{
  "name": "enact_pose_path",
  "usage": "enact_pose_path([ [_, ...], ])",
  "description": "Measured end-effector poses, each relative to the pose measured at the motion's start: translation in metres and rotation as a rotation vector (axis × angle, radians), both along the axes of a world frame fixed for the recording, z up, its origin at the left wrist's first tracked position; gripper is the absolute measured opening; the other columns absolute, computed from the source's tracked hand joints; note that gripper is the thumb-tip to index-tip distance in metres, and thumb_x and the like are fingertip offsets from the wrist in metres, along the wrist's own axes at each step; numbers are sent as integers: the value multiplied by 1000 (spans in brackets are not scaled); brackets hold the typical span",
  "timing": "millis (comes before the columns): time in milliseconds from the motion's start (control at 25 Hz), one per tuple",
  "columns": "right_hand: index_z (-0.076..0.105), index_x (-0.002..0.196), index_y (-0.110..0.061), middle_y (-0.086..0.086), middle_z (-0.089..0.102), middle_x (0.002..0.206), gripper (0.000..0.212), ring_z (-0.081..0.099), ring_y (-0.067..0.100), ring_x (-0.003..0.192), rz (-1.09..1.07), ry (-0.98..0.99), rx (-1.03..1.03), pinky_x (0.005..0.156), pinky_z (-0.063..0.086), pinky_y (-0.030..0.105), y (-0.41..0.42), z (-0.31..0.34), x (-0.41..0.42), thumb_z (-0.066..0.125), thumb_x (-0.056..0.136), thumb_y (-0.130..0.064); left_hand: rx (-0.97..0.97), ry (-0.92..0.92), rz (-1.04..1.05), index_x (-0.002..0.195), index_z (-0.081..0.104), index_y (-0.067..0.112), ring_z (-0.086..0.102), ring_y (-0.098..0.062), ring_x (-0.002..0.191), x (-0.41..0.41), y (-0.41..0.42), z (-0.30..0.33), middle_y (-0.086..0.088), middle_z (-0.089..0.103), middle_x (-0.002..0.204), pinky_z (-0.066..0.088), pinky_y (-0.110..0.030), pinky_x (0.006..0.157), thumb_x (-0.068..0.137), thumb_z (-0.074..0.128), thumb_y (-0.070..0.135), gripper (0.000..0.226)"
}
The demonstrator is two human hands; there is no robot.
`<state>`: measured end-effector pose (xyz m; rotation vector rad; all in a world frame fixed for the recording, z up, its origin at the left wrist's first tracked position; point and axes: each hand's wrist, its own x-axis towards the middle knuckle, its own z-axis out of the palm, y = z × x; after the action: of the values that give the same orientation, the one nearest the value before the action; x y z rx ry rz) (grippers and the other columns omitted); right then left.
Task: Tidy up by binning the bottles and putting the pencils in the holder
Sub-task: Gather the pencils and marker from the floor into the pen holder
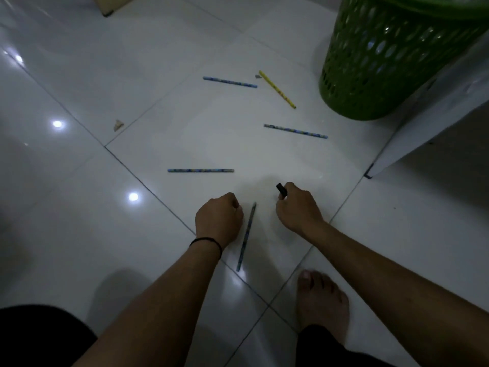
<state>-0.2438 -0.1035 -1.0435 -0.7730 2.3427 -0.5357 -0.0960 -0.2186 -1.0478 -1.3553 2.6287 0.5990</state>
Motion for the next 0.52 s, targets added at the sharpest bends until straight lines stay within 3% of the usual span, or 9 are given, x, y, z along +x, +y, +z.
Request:
enact_pose_path([
  [80, 55, 86, -11, 4, 58, 78, 29, 59, 26, 71, -7, -35, 21, 53, 40, 29, -14, 0, 18, 57, 90, -39, -16, -6, 28, 98, 68, 24, 65, -24, 87, 9, -8, -3, -1, 73, 91, 55, -33, 72, 94, 52, 38, 21],
  [160, 60, 91, -9, 4, 60, 83, 43, 64, 26, 80, 43, -4, 69, 58, 43, 28, -26, -2, 33, 63, 86, -52, -43, -13, 42, 98, 69, 24, 66, -24, 86, 16, -18, -7, -1, 73, 90, 55, -33, 72, 94, 53, 38, 21],
  [240, 61, 103, -5, 10, 64, 95, 48, 65, 29, 91, 111, 31, 138, 62, 42, 28, -36, -2, 44, 67, 85, -49, -66, -25, 34, 99, 68, 23, 66, -23, 85, 20, -27, -10, -1, 72, 89, 55, -33, 71, 94, 53, 38, 21],
  [360, 59, 104, -3, 15, 66, 107, 36, 64, 31, 93, 169, 38, 169, 62, 41, 28, -50, -3, 52, 69, 86, -32, -163, -47, -23, 102, 66, 18, 64, -28, 88, 19, -42, -14, -5, 69, 94, 53, -35, 70, 95, 50, 30, 21],
  [520, 55, 89, -8, 7, 59, 86, 25, 56, 22, 73, 216, -21, 168, 52, 36, 26, -66, -6, 44, 67, 83, -29, -371, -72, -111, 110, 65, 11, 59, -35, 97, 0, -74, -20, -13, 63, 102, 50, -39, 64, 85, 58, 10, 25],
])
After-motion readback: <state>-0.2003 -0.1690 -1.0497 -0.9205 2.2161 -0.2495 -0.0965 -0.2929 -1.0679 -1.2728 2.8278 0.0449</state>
